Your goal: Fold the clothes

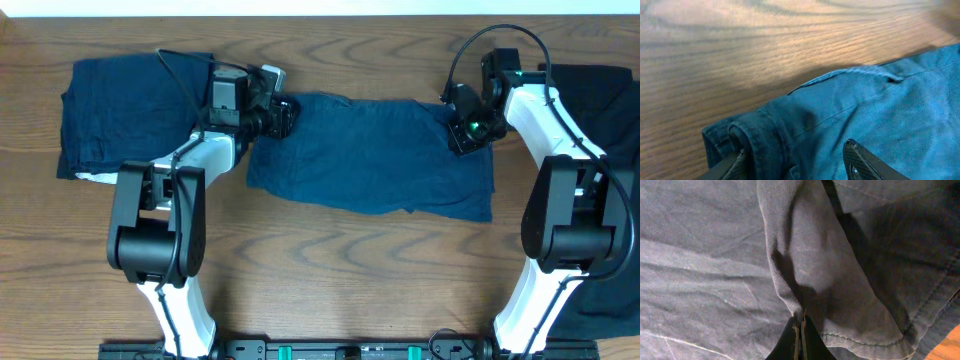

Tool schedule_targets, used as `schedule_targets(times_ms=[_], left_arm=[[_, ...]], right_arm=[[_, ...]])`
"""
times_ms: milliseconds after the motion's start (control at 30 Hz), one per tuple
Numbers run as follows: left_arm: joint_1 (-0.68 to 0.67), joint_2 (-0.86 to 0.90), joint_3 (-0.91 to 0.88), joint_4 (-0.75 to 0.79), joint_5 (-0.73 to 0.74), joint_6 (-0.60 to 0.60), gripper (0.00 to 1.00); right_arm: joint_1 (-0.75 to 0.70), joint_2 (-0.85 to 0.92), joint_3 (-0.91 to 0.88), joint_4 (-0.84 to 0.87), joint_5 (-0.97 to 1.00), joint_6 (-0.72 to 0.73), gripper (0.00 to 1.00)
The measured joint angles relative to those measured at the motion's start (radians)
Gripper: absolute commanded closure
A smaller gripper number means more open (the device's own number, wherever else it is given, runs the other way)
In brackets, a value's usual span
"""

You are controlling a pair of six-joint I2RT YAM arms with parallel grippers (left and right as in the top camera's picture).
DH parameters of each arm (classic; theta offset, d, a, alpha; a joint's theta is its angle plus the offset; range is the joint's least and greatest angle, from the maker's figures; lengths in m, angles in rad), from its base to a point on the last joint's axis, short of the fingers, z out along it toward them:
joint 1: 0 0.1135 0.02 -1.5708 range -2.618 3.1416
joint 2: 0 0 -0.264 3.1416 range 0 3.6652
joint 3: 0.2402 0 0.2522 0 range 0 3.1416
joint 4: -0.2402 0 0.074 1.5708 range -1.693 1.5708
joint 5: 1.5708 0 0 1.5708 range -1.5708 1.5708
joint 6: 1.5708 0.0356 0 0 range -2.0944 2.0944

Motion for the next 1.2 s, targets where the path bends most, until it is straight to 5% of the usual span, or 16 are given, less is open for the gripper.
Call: schedule_targets(times_ms=[500,1200], left_arm=[[0.0,-0.01,0.0,-0.137,-0.009,0.004,0.54],[0.005,-0.065,0.0,-0.119,-0.035,0.004,0.64]], right_arm=[[0.0,0.0,0.0,0.004,0.008,0.0,0.99],[0.0,0.0,0.0,0.005,0.009,0.0,0.99]])
